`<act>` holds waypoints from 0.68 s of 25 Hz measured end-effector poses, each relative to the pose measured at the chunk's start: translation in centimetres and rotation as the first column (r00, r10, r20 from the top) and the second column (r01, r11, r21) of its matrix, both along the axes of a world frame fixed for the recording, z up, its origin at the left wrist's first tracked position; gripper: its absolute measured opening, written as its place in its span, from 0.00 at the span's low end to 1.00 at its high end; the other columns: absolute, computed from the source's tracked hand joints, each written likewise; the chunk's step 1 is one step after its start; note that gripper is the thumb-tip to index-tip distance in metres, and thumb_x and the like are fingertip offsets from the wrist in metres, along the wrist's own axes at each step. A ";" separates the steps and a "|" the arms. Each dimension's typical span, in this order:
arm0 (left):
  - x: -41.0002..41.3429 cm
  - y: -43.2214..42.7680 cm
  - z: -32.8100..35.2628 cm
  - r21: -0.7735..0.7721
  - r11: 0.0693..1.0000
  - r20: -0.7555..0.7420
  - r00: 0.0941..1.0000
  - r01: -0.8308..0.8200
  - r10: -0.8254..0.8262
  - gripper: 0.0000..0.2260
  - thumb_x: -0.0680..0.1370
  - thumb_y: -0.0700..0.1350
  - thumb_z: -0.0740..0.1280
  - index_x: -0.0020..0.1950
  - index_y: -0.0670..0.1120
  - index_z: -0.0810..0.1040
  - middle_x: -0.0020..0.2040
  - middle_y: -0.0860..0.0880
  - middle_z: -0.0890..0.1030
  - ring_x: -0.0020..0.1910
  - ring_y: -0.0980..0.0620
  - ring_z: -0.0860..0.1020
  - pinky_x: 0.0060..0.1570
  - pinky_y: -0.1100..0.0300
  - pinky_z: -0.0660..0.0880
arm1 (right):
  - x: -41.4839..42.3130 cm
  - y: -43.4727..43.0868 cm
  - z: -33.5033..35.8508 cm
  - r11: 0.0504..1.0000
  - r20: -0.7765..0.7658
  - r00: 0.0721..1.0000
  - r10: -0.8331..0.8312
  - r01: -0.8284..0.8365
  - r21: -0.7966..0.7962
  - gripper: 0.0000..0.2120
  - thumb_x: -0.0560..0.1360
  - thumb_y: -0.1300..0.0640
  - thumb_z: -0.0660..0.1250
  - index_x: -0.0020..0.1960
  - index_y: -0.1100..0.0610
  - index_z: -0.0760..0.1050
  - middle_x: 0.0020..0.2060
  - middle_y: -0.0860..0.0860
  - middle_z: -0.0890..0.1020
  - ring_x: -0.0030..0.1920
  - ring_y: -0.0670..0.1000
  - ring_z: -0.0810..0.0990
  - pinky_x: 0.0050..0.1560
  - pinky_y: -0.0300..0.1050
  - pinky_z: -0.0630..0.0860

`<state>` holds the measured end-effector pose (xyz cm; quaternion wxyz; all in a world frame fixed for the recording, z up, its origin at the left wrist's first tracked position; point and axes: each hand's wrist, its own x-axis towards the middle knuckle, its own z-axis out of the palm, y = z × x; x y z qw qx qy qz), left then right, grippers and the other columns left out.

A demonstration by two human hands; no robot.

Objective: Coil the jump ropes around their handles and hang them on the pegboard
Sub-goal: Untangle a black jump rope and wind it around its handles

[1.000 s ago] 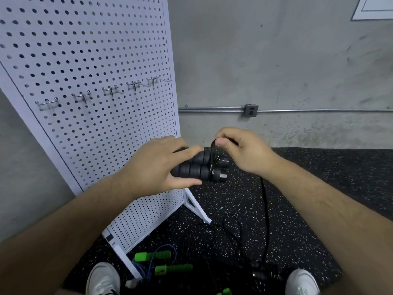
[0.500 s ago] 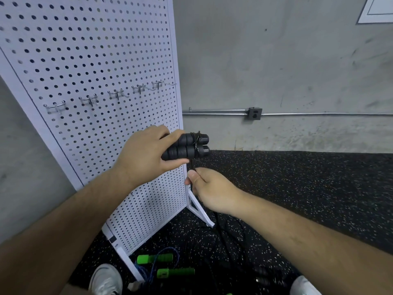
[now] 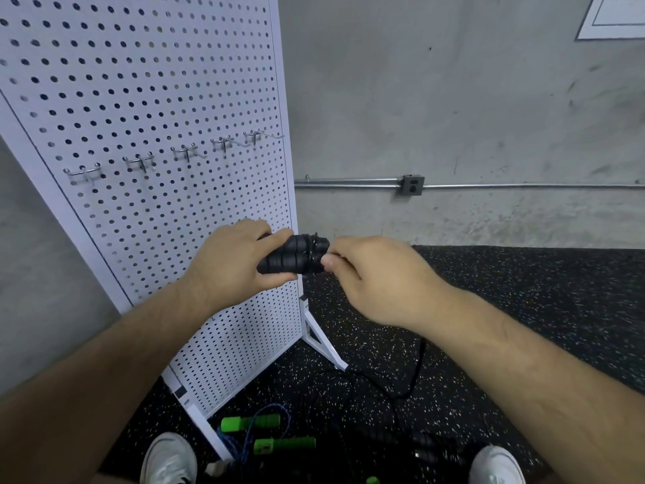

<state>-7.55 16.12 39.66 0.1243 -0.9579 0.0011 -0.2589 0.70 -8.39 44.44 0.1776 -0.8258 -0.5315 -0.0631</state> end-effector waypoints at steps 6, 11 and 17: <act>-0.2 -1.9 -0.8 -0.012 0.987 -0.033 0.987 0.159 -0.160 0.30 0.75 0.70 0.61 0.67 0.50 0.77 0.45 0.51 0.77 0.42 0.49 0.75 0.40 0.54 0.74 | 3.1 -0.3 0.1 0.998 0.089 0.995 -0.047 0.042 0.050 0.13 0.83 0.44 0.57 0.55 0.47 0.77 0.40 0.44 0.79 0.43 0.49 0.77 0.38 0.44 0.69; -0.6 -4.3 -0.9 -0.057 0.958 -0.036 0.958 0.281 -0.283 0.30 0.75 0.69 0.63 0.68 0.50 0.76 0.48 0.52 0.79 0.45 0.51 0.76 0.42 0.55 0.76 | 5.4 -0.5 -0.4 0.998 0.054 0.999 0.003 -0.006 0.069 0.12 0.79 0.40 0.64 0.53 0.46 0.80 0.41 0.44 0.83 0.43 0.48 0.79 0.41 0.45 0.73; -1.5 -6.8 0.9 -0.234 0.933 0.083 0.962 0.273 -0.261 0.31 0.74 0.69 0.66 0.71 0.51 0.76 0.50 0.55 0.78 0.49 0.53 0.75 0.48 0.56 0.75 | 6.5 -0.1 -2.5 0.944 -0.629 0.752 0.196 0.027 0.328 0.14 0.79 0.61 0.67 0.40 0.45 0.80 0.41 0.47 0.84 0.42 0.50 0.82 0.50 0.55 0.81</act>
